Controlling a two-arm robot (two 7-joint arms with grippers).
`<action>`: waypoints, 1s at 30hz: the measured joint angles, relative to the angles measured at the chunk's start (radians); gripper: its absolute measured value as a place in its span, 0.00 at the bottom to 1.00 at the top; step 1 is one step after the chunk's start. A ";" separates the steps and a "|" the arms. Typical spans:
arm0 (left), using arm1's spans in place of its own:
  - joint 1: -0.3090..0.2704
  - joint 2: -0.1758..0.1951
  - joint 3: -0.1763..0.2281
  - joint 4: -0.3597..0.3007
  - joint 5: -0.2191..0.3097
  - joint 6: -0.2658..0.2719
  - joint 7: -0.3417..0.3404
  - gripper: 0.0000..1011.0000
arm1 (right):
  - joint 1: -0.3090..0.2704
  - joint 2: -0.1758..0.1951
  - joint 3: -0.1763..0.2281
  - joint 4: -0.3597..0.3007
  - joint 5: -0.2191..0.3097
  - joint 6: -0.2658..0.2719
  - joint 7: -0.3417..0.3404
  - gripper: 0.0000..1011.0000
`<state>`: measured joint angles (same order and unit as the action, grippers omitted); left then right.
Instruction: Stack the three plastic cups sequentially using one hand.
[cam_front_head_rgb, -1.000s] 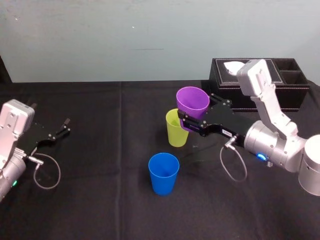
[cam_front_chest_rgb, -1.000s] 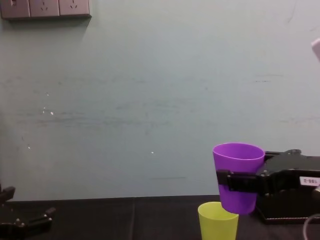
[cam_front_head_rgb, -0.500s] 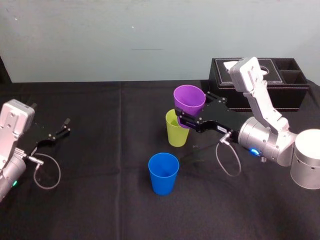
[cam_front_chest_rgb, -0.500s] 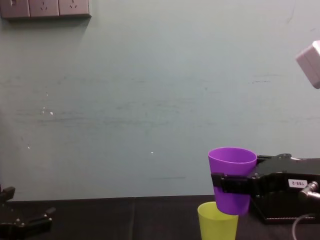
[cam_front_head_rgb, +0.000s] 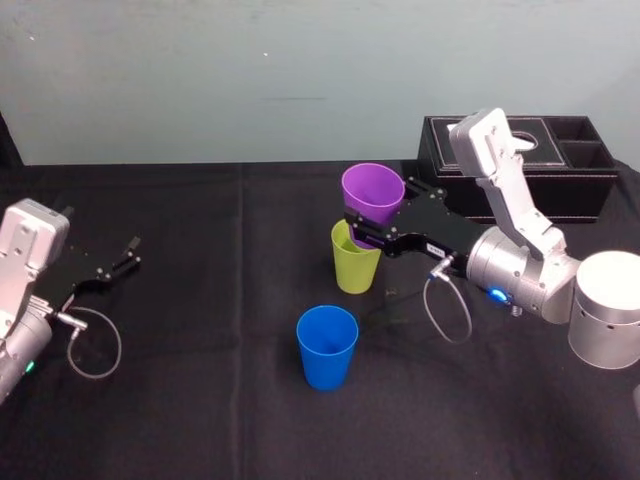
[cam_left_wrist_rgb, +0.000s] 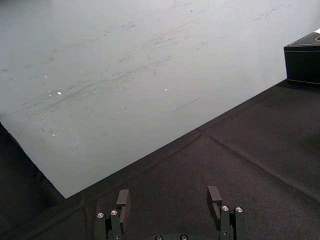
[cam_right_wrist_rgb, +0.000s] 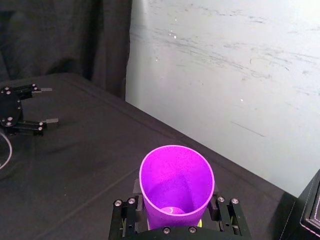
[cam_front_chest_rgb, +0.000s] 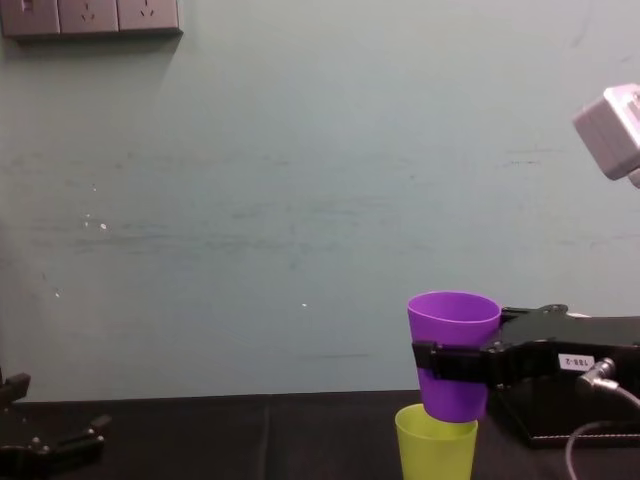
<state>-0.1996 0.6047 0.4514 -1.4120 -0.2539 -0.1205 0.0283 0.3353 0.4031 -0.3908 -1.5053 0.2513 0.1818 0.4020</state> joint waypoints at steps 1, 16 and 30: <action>0.000 0.000 0.000 0.000 0.000 0.000 0.000 1.00 | 0.002 -0.002 0.000 0.003 0.000 -0.001 0.000 0.72; 0.000 0.000 0.000 0.000 0.000 0.000 0.000 1.00 | 0.023 -0.019 -0.009 0.032 -0.006 -0.002 0.001 0.72; 0.000 0.000 0.000 0.000 0.000 0.000 0.000 1.00 | 0.034 -0.028 -0.015 0.059 -0.013 0.000 0.002 0.72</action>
<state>-0.1995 0.6047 0.4514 -1.4119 -0.2539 -0.1205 0.0283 0.3695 0.3746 -0.4055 -1.4459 0.2382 0.1817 0.4040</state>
